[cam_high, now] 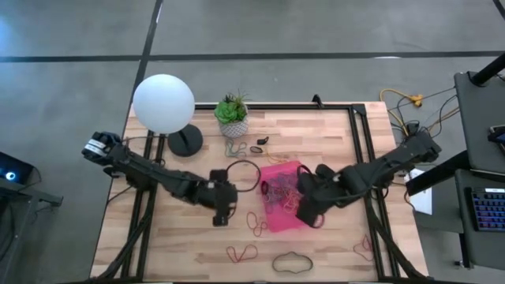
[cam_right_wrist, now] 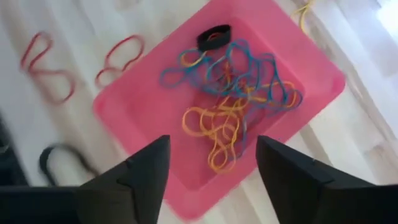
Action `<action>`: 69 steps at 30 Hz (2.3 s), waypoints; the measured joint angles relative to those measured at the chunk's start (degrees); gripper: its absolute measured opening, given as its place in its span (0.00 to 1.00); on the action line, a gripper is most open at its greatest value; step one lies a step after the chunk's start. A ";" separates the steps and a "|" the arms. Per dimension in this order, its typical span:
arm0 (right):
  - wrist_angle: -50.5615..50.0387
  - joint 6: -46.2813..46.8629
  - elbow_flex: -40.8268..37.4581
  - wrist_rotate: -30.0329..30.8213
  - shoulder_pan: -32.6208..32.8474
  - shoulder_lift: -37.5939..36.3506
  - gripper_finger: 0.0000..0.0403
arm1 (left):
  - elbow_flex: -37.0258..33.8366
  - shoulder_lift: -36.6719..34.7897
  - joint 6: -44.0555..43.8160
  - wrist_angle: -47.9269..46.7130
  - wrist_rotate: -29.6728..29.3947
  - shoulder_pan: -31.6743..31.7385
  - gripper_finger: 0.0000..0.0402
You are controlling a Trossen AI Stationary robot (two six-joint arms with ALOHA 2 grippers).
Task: Pick and place rubber bands into bin
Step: Put the black rubber band into the red bin, then put the bottom right red rubber band into the red bin
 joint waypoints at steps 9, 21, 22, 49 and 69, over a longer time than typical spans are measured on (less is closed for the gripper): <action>-8.69 13.41 0.00 2.01 8.17 -2.44 0.60 | 4.81 3.39 16.73 3.39 18.78 25.13 0.53; -10.30 20.65 -2.77 6.34 10.40 -2.13 0.58 | 13.13 19.26 34.73 6.73 20.64 36.31 0.53; -10.27 20.64 -3.16 6.34 10.40 -2.13 0.57 | 13.93 21.02 34.71 6.31 20.56 36.28 0.53; -10.24 20.97 -7.69 6.61 10.36 -2.36 0.55 | 22.61 31.81 31.98 -1.49 11.88 37.62 0.02; -10.26 19.28 -7.72 8.09 10.11 -2.66 0.56 | 24.16 11.58 9.74 2.95 15.88 13.55 0.00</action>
